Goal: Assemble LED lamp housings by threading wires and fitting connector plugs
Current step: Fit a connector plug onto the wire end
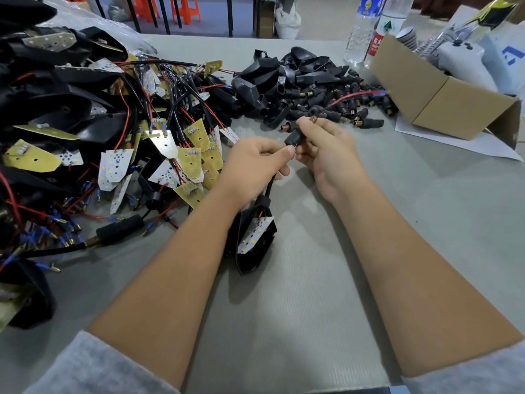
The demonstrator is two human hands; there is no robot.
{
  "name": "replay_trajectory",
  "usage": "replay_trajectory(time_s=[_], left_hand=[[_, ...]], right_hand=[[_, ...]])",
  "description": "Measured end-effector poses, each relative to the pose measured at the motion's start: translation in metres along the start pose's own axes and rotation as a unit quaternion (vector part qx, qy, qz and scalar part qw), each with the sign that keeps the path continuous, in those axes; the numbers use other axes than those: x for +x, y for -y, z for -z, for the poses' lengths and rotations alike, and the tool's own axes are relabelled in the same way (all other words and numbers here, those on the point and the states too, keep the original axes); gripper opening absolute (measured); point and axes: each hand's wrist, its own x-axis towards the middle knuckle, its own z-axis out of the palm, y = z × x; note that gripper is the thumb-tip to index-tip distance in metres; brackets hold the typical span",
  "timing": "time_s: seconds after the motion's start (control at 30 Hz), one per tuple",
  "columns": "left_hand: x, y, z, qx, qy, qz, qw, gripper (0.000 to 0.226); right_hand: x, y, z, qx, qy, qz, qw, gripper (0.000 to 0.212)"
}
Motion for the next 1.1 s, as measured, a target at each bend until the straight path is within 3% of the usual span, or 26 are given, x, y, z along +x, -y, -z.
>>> replay_trajectory(time_s=[0.2,0.4,0.53,0.7,0.93,1.1], left_hand=[[-0.0031,-0.006,0.0064,0.039,0.059,0.035,0.997,0.024],[-0.004,-0.0056,0.0066,0.024,0.054,0.027,0.998,0.022],[-0.0027,-0.0043,0.0046,0.014,0.037,0.032,0.999,0.024],[-0.0028,-0.0017,0.0051,0.013,0.022,0.042,0.999,0.026],[-0.0018,-0.0018,0.0049,0.009,0.014,0.031,0.999,0.023],[-0.0044,-0.0033,0.0041,-0.018,0.007,0.032,0.999,0.025]], right_hand=[[0.0042,0.0027,0.0063,0.102,-0.07,-0.043,0.991,0.012],[-0.0027,-0.0011,-0.0004,-0.046,0.043,0.003,0.998,0.01],[-0.0009,-0.0015,0.0006,-0.014,0.024,-0.001,1.0,0.009],[0.0031,0.0,0.0052,0.087,-0.055,-0.019,0.994,0.012],[0.0004,-0.0048,-0.0021,-0.056,0.034,0.006,0.998,0.008],[0.0009,-0.0024,0.0006,0.007,-0.002,0.001,1.0,0.013]])
